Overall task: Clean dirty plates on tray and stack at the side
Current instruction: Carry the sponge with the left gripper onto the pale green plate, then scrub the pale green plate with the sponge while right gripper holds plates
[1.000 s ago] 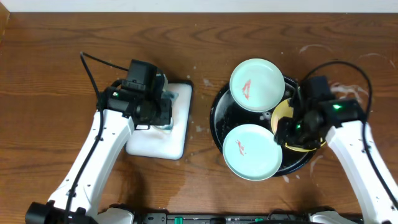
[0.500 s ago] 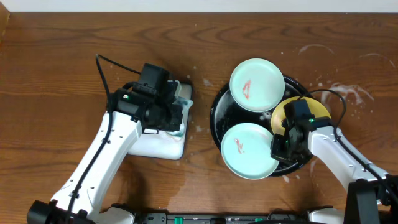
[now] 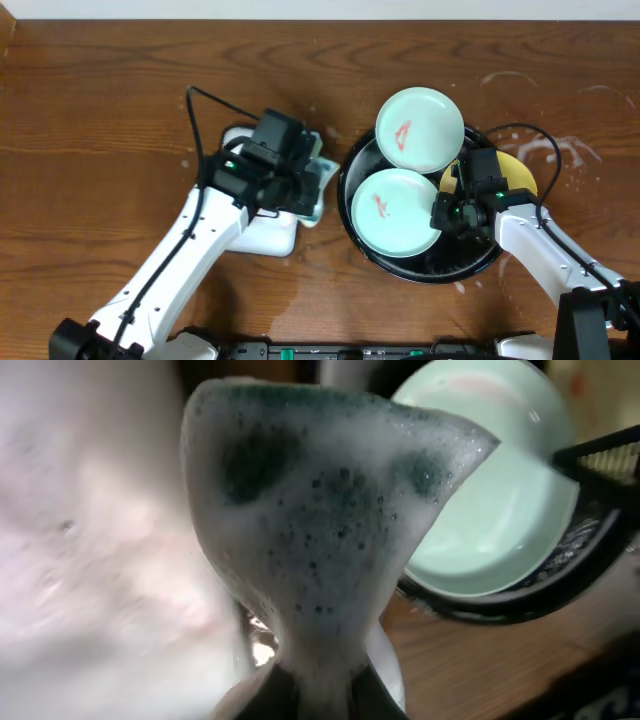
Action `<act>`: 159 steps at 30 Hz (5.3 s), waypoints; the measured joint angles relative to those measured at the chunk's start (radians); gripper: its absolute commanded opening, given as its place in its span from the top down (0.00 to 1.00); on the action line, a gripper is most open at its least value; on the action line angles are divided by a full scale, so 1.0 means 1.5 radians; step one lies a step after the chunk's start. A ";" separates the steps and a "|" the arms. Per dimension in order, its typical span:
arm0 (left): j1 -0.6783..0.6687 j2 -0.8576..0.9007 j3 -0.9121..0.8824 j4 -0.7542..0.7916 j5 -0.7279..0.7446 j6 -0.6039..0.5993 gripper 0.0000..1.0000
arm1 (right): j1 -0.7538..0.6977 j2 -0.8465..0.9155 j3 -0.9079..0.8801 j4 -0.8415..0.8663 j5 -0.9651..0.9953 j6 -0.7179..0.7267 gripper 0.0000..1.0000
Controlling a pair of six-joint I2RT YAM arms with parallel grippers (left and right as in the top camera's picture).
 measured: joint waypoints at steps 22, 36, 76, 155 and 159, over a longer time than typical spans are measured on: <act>-0.192 0.317 0.002 0.315 0.113 -0.277 0.92 | 0.000 0.000 0.000 0.000 0.015 -0.028 0.99; -0.172 0.385 0.044 0.320 0.102 -0.307 0.93 | 0.001 0.004 -0.002 -0.001 0.007 -0.032 0.99; -0.179 0.395 0.044 0.406 0.068 -0.315 0.92 | 0.015 0.000 0.003 0.005 0.072 -0.102 0.99; -0.128 0.388 0.075 0.381 0.038 -0.317 0.92 | 0.002 0.102 0.039 0.091 -0.046 -0.038 0.99; -0.099 0.388 0.075 0.384 0.022 -0.278 0.92 | 0.002 0.103 0.039 0.093 -0.052 -0.038 0.99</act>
